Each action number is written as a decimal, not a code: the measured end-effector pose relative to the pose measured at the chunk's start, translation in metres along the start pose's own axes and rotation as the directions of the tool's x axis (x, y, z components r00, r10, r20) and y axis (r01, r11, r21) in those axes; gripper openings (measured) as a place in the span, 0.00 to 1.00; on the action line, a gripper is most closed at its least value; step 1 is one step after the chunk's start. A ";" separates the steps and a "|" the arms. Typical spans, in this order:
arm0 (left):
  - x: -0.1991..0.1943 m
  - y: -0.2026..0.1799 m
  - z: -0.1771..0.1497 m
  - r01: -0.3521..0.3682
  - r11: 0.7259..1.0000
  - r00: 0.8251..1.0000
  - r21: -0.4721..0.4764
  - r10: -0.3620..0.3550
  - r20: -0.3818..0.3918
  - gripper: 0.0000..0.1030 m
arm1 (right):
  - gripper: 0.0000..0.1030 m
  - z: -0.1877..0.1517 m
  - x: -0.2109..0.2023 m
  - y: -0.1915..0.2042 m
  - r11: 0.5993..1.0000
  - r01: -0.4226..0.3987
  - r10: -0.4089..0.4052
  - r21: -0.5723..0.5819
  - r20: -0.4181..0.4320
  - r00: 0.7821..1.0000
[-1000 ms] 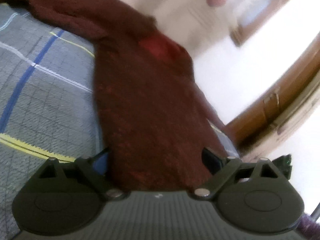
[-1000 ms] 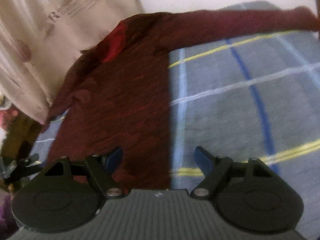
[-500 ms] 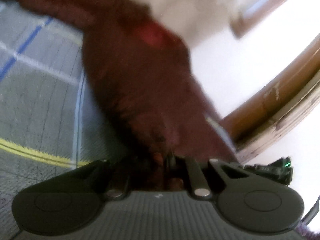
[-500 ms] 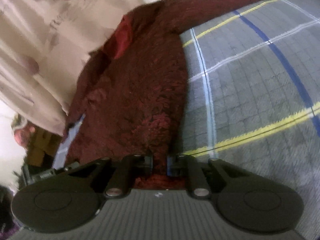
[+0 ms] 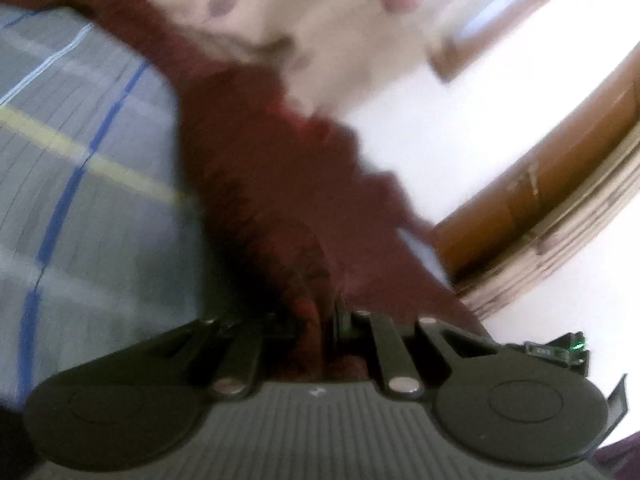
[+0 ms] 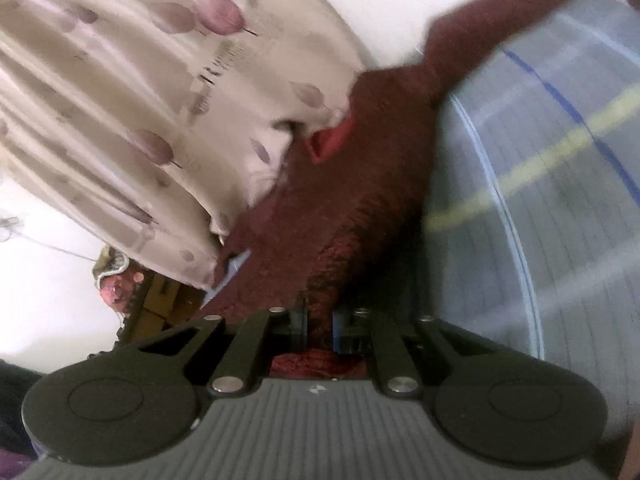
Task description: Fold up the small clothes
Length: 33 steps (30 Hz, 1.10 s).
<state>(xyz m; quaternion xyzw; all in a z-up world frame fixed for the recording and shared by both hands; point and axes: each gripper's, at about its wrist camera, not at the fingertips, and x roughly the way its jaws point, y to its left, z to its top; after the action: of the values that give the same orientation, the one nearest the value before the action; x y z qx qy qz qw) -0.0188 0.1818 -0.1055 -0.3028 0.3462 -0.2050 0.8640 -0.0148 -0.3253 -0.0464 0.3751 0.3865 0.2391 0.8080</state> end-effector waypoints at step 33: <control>0.136 -0.018 0.060 -0.228 0.973 0.954 0.037 0.216 0.209 0.88 | 0.71 0.331 -0.033 -0.241 0.900 0.174 -0.370 0.399 0.490 0.789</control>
<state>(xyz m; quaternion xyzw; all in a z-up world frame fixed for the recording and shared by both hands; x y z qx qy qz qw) 0.1142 0.1144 -0.1235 -0.2550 0.2815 -0.0849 0.9212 0.2551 -0.6323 -0.0833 0.4984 0.2208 -0.0697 0.8354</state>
